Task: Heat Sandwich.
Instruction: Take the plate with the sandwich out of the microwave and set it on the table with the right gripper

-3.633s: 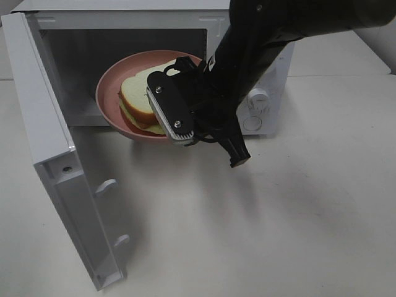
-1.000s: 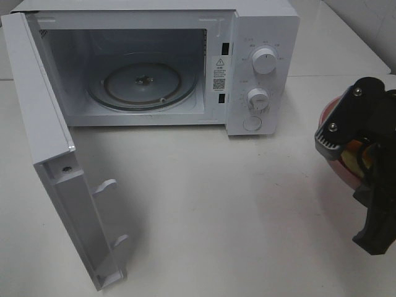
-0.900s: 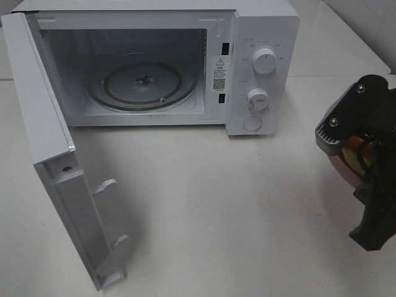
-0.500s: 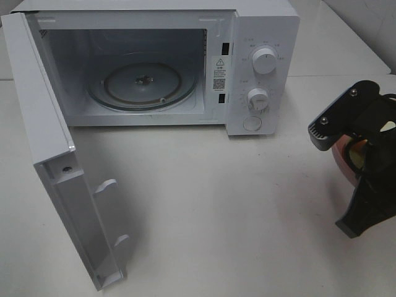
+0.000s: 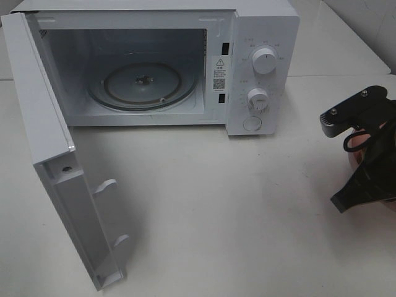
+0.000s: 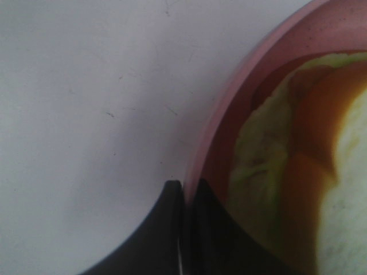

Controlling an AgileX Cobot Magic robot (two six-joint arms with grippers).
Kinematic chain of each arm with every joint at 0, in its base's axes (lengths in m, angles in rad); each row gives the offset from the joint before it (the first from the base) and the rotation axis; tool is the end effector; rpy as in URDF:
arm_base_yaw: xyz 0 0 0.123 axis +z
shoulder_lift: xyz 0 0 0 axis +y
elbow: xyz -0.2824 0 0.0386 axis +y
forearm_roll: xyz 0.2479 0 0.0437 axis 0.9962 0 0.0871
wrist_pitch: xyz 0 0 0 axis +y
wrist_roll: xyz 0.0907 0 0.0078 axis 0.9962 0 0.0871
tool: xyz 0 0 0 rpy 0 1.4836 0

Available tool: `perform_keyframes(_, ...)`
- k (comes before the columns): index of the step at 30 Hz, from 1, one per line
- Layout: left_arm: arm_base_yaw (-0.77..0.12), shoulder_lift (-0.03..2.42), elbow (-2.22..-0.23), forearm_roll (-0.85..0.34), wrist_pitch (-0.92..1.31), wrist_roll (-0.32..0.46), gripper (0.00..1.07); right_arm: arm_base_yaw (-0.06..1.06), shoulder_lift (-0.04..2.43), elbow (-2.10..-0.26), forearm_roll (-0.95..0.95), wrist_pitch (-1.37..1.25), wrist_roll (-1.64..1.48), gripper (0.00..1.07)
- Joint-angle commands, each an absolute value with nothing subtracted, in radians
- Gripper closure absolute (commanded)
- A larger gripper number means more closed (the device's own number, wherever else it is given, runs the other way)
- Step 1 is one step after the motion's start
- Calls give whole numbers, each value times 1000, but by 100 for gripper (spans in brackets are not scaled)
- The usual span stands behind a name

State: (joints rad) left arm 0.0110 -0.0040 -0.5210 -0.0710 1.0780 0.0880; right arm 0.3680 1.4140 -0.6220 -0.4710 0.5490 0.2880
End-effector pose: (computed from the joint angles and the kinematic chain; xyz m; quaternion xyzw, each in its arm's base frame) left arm -0.0087 -0.0058 0.2817 0.0349 0.8500 -0.0094 0.5256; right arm 0.2232 0.0629 0.1796 -0.2156 0.9524 -0.0941 0.1941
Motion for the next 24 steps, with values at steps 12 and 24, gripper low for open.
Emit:
perform_keyframes(12,14,-11,-518,-71,1068,83,6,269,1567,-627,-525,395,363,107)
perform_keyframes(24,14,-11,-518,-71,1068,83,6,269,1701,-684,-582,381,418,107)
